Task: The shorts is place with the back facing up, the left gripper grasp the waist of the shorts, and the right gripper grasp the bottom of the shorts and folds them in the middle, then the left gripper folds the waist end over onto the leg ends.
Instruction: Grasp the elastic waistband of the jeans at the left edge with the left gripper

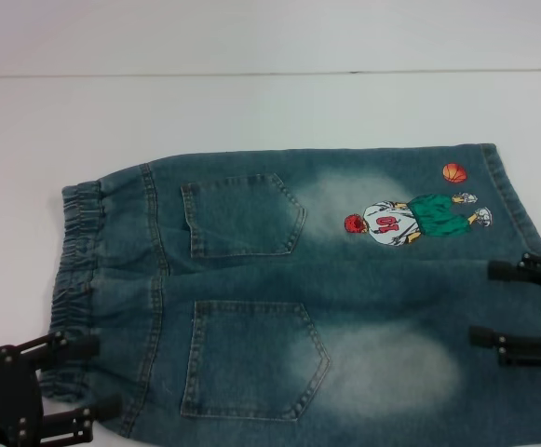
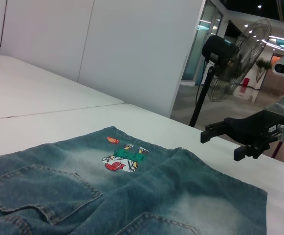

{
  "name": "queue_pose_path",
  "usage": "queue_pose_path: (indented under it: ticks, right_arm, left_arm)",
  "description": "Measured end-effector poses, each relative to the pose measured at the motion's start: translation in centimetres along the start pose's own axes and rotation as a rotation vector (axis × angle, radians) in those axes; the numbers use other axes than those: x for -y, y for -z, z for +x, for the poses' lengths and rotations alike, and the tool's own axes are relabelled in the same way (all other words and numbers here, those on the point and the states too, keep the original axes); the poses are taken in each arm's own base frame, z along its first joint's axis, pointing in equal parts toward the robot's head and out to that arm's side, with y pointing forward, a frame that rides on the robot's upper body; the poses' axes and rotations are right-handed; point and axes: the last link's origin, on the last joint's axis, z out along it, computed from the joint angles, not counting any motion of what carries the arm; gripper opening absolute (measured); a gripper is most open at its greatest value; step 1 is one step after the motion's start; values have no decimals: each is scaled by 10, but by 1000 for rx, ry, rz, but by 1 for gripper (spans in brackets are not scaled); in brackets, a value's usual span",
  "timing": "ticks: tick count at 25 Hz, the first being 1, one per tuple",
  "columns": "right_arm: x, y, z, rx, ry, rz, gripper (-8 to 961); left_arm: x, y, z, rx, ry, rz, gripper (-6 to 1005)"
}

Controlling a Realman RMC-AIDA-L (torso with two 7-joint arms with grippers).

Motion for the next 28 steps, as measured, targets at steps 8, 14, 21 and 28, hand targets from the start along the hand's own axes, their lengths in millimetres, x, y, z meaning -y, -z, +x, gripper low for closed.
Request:
queue_pose_path:
  ticks: [8,14,21,28]
  right_arm:
    - [-1,-4,-1,6,3,-6,927]
    - [-1,-6,-2,12,6,-4,927]
    - [1,-10,-6,23,12,-16,927]
    - [2,-13,-13,40,17,-33,927]
  left_arm:
    - [0,0,0,1,0,1,811]
    - [4,3,1,15,11,27,809]
    - [18,27,8,147,129,149,807]
    - [24,42,13,308,242,214,805]
